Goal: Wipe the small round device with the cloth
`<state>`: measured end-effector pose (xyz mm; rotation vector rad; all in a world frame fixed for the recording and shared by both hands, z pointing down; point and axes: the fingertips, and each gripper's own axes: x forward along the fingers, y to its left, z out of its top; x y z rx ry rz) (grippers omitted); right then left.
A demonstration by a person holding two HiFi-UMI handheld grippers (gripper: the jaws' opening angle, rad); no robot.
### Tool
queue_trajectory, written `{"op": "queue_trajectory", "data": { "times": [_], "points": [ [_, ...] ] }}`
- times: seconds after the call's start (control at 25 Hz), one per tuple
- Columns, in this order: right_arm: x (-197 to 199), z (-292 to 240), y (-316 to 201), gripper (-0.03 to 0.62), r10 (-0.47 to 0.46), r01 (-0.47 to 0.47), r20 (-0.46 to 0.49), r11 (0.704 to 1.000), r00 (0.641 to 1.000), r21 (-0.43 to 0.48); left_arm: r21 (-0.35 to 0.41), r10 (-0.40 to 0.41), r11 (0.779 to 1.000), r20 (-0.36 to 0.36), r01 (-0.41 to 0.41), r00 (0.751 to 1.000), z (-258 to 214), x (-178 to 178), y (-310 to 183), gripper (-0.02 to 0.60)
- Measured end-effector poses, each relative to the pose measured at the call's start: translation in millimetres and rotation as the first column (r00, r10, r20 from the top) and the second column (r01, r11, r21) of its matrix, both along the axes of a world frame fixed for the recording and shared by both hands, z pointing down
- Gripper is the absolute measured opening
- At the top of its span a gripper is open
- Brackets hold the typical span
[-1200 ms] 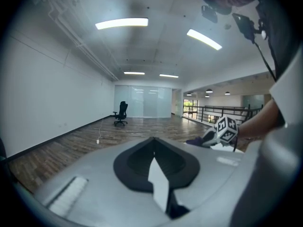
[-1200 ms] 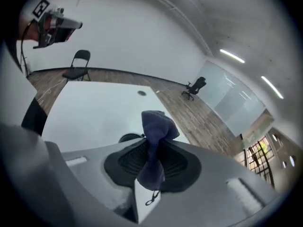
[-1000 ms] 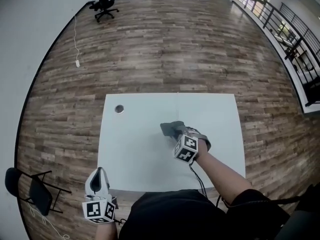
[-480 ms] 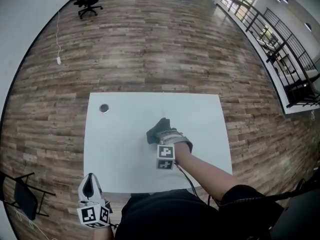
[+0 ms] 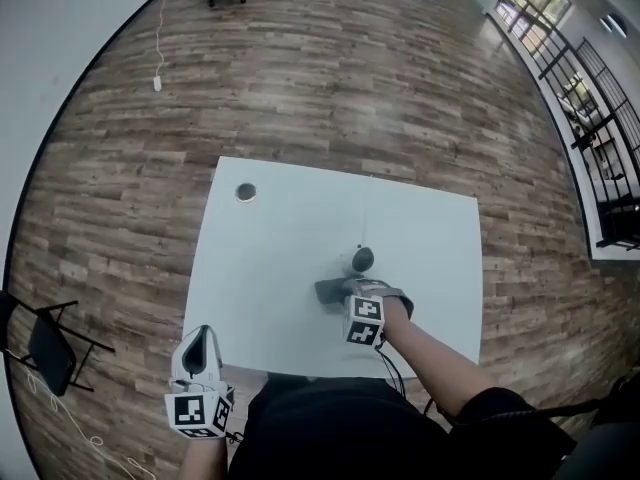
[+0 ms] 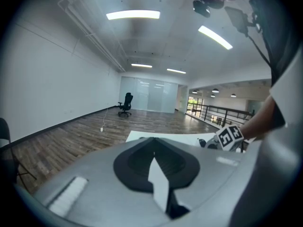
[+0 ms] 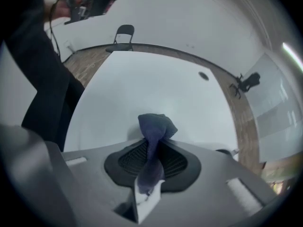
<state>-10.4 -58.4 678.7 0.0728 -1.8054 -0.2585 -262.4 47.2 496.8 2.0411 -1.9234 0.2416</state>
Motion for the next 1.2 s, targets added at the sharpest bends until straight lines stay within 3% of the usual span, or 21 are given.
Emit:
{"op": "queue_trajectory", "data": {
  "times": [0.12,0.24,0.36,0.44,0.52,0.64,0.84,1.2],
  "points": [
    [-11.3,-56.1,-30.5,0.072,-0.082,0.06,0.102,0.978,0.991,0.199,0.007,-0.001,1.0,0.002,0.001,1.0,-5.9,6.9,-8.2,0.008],
    [-19.7,-126.9,-82.4,0.072,-0.075,-0.015,0.241,0.936,0.968,0.352,0.003,0.007,1.0,0.017,-0.007,1.0,-11.0,16.2,-13.4,0.008],
    [-17.2,-152.5,-124.9,0.072,-0.083,-0.043,0.261,0.896,0.962,0.443,-0.006,0.0,1.0,0.035,0.0,0.999,-12.8,15.5,-11.1,0.008],
    [-13.4,-130.0,-134.5,0.072,-0.086,-0.009,0.22,0.917,0.972,0.398,-0.014,-0.033,0.999,0.039,0.034,0.999,-13.7,5.2,-6.3,0.008],
    [-7.5,-100.5,-130.4,0.072,-0.078,0.019,0.188,0.955,0.979,0.296,-0.021,-0.058,0.998,0.055,0.059,0.997,-18.0,-4.3,-0.8,0.008],
    [14.7,-79.5,-124.3,0.072,0.0,-0.037,0.183,0.979,0.983,0.198,-0.023,-0.077,0.997,0.092,0.08,0.993,-23.9,-12.3,6.9,0.008],
    [52.8,-62.5,-116.7,0.072,0.125,-0.152,0.195,0.98,0.973,0.131,-0.032,-0.117,0.992,0.103,0.121,0.988,-25.0,-23.5,12.7,0.008],
    [66.0,-41.0,-85.1,0.072,0.242,-0.266,0.265,0.962,0.933,0.06,-0.006,-0.058,0.998,0.144,0.06,0.988,-44.7,-16.6,-11.4,0.008]
  ]
}}
